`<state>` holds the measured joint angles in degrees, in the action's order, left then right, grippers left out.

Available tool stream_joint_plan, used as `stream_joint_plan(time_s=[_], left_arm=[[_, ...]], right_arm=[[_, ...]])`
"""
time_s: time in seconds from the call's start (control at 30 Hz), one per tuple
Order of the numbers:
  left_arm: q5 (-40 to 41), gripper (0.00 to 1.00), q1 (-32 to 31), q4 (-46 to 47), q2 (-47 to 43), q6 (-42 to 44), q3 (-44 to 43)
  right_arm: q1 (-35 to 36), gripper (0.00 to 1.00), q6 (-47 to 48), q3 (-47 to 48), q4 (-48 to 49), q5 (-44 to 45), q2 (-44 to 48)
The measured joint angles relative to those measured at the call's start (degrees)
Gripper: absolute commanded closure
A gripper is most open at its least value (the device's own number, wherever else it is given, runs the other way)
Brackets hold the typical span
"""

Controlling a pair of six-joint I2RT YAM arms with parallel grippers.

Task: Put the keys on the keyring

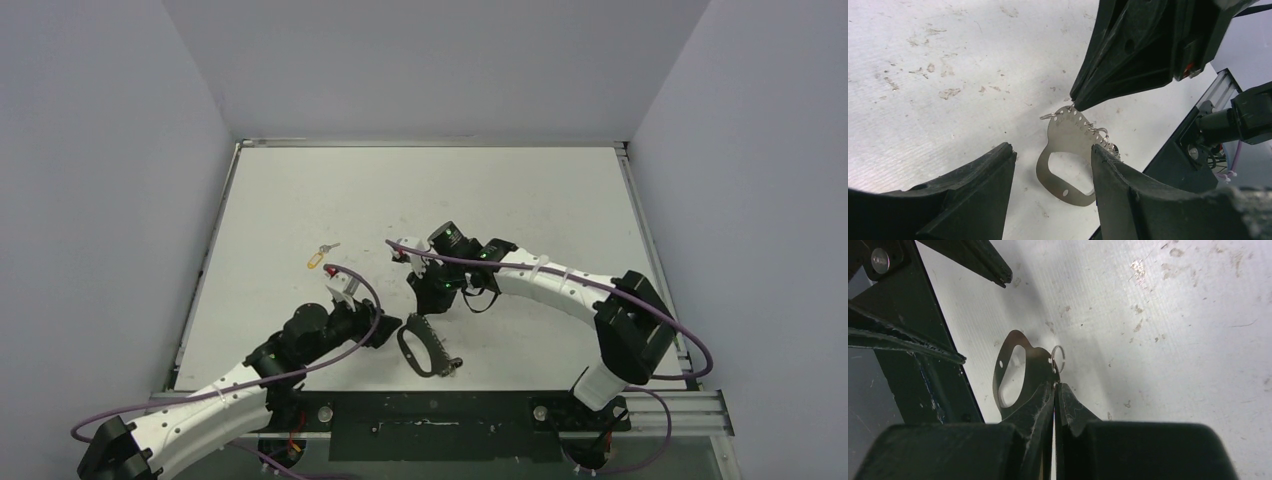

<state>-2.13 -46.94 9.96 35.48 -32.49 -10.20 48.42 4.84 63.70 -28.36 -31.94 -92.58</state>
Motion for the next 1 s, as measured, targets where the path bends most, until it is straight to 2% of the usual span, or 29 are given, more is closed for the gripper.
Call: stream_joint_plan(time_s=[0.33,0.5,0.7,0.83,1.0], left_arm=[[3.1,0.45,0.0,-2.1,-1.3,4.0,0.0],[3.2,0.46,0.0,-2.7,-0.8,8.4,-1.4],[1.8,0.46,0.0,-3.2,-1.7,18.4,-6.5],[1.0,0.46,0.0,-2.5,-2.9,24.3,-7.8],[0.6,0.46,0.0,-2.1,-3.0,28.4,-7.9]], right_arm=[[0.1,1.0,4.0,0.0,1.5,3.0,5.6],[0.9,1.0,12.2,-2.2,2.3,5.9,12.4],[1.5,1.0,22.7,-6.4,5.3,7.3,22.2],[1.5,1.0,27.1,-7.3,6.7,7.2,23.4],[1.5,1.0,30.7,-6.9,6.8,5.8,20.3]])
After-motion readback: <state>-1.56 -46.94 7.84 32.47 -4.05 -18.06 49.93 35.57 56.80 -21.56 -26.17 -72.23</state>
